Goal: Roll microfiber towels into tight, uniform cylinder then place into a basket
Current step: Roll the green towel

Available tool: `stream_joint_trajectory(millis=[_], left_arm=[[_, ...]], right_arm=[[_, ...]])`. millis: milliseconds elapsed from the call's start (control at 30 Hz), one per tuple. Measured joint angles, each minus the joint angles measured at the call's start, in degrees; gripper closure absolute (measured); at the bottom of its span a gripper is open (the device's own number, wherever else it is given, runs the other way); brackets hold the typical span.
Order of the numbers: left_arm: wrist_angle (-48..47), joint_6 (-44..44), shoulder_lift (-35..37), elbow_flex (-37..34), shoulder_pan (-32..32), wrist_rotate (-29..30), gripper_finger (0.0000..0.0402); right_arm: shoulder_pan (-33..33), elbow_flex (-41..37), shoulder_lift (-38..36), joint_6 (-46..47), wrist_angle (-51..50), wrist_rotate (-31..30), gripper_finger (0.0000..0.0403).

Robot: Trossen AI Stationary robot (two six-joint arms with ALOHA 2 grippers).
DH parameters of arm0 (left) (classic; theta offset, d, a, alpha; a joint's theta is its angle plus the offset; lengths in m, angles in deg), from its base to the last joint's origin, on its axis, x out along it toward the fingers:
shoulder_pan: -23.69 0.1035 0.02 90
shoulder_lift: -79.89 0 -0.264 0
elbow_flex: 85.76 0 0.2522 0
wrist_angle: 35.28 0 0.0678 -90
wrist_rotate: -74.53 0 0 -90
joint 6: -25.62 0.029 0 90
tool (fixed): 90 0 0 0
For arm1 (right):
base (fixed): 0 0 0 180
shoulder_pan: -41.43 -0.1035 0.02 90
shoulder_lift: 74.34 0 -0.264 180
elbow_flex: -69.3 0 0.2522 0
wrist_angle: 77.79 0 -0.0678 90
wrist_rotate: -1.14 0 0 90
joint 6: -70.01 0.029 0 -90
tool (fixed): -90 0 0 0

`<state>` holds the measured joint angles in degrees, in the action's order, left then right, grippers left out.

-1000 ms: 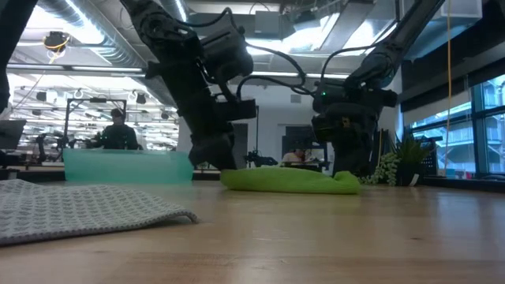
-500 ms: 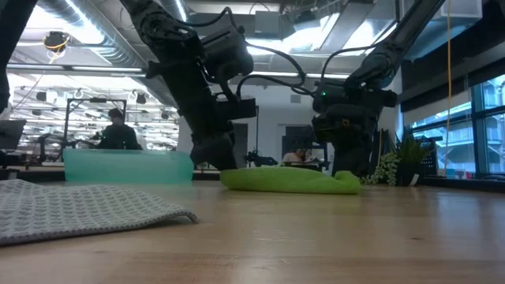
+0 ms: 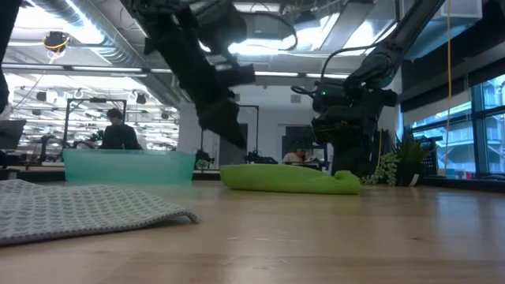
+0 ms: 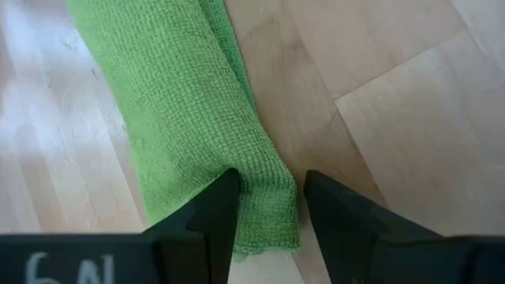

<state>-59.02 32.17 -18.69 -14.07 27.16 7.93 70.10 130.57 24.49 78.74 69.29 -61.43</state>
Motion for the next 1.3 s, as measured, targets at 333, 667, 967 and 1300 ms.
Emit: stream_joint_trajectory(millis=[333, 667, 967, 1300], left_arm=[[5.57, 0.03, -2.87, 0.00, -0.32, -14.01, 0.0307], [5.66, -1.74, -8.98, 0.02, 0.78, -13.68, 0.0309], [5.60, -3.13, -9.76, 0.09, 0.92, -13.60, 0.0309], [5.71, -3.32, -9.76, 0.07, 0.92, -13.60, 0.0310]], right_arm=[[0.02, 0.01, 0.00, 0.02, 0.09, -0.23, 0.0249], [0.04, 0.55, -0.54, -0.06, -0.70, -0.94, 0.0249], [0.16, 1.91, -10.09, -1.55, -3.63, -3.48, 0.0249], [-7.97, -1.62, -15.93, -8.68, 1.24, -7.16, 0.0249]])
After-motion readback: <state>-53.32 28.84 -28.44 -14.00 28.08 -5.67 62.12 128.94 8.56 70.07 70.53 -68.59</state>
